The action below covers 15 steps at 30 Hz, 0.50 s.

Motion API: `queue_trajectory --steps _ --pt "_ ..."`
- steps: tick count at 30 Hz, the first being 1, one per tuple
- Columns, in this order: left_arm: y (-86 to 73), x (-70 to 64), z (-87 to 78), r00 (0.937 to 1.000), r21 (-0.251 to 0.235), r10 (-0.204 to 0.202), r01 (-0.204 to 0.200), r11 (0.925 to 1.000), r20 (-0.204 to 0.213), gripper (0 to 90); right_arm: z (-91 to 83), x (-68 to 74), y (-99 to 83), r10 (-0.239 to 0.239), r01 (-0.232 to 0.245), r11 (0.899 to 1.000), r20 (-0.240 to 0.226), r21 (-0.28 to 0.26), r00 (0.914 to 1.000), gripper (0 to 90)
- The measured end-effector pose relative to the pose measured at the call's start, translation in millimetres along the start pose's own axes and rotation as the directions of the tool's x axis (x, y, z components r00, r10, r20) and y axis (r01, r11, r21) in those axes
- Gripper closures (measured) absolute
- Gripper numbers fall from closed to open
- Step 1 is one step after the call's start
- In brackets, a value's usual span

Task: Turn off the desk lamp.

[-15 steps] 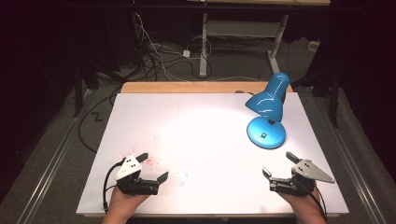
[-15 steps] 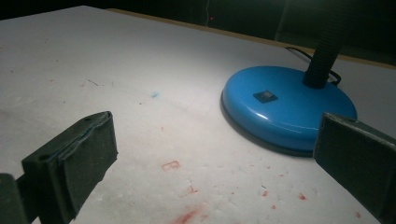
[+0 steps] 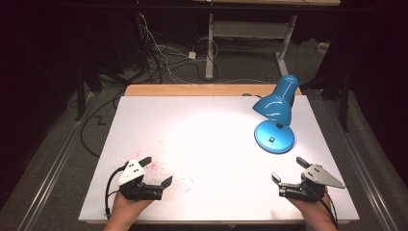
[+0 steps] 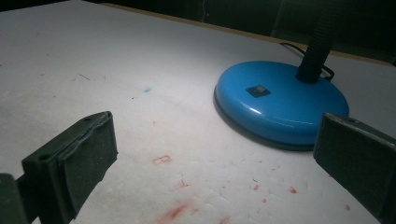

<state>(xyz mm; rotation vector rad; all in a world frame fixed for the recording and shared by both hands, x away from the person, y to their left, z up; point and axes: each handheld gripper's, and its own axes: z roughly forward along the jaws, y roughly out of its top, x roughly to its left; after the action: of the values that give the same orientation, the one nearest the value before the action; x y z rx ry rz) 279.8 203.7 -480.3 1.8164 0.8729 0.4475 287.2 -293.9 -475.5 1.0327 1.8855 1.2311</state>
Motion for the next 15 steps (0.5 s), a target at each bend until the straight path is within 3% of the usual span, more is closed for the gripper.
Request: queue_trajectory --steps 7,15 --pt "-0.9 2.6 -2.3 1.0000 -0.003 -0.005 0.005 1.0000 -0.005 0.0 4.7 -0.6 -1.9 0.008 -0.008 1.000 -0.004 0.021 1.0000 3.3" --pt "-1.0 2.9 -0.5 1.0000 0.002 0.004 -0.004 1.0000 -0.008 0.0 1.9 -1.8 -1.0 0.003 -0.003 1.000 -0.009 0.011 1.0000 16.5"
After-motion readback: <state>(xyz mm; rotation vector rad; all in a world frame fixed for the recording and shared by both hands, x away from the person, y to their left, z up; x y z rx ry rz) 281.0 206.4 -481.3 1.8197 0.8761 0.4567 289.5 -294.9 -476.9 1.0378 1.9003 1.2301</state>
